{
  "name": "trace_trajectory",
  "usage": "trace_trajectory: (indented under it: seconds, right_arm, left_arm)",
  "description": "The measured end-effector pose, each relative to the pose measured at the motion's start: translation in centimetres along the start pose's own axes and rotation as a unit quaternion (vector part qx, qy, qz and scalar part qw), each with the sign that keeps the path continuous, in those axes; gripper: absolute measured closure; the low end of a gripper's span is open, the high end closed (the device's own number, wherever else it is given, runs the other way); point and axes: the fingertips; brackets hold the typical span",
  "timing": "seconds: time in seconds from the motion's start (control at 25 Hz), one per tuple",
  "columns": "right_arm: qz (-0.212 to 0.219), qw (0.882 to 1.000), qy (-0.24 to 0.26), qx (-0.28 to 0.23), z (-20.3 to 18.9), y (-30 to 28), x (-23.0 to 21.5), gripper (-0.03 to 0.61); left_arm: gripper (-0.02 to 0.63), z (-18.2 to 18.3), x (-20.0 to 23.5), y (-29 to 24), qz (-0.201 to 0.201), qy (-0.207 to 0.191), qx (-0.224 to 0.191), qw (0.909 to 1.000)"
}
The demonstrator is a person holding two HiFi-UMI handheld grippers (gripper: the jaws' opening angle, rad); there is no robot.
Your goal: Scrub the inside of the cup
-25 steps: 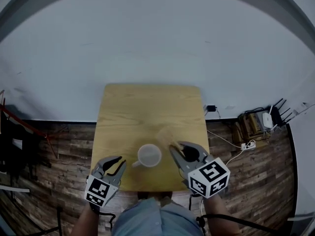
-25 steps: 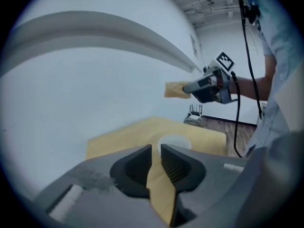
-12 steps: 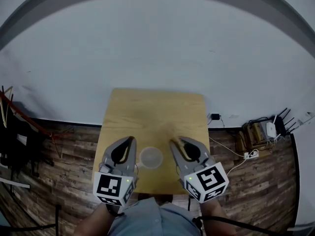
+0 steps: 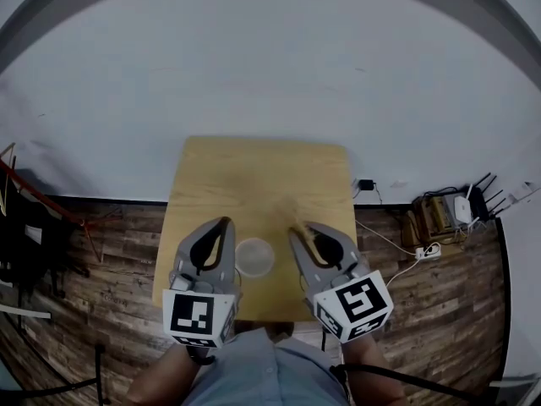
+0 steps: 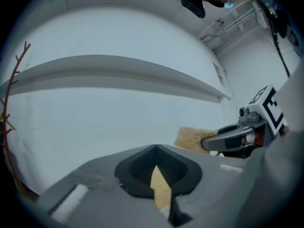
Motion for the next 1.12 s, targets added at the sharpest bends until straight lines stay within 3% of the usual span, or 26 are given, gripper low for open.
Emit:
trace_trajectory:
  seconds: [1.12]
  right_arm:
    - [-0.007, 1.0, 0.0, 0.008, -0.8, 0.2, -1.1, 0.525]
  left_arm:
    - [0.593, -0.4, -1.6, -0.8, -0.014, -0.001, 0.019, 0.9997]
Point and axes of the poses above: the fingertips, and each gripper's own axes: y backward along the fingers, x to its left, z out of its top, and after that the axes turned 1 degree about -z, right-handed
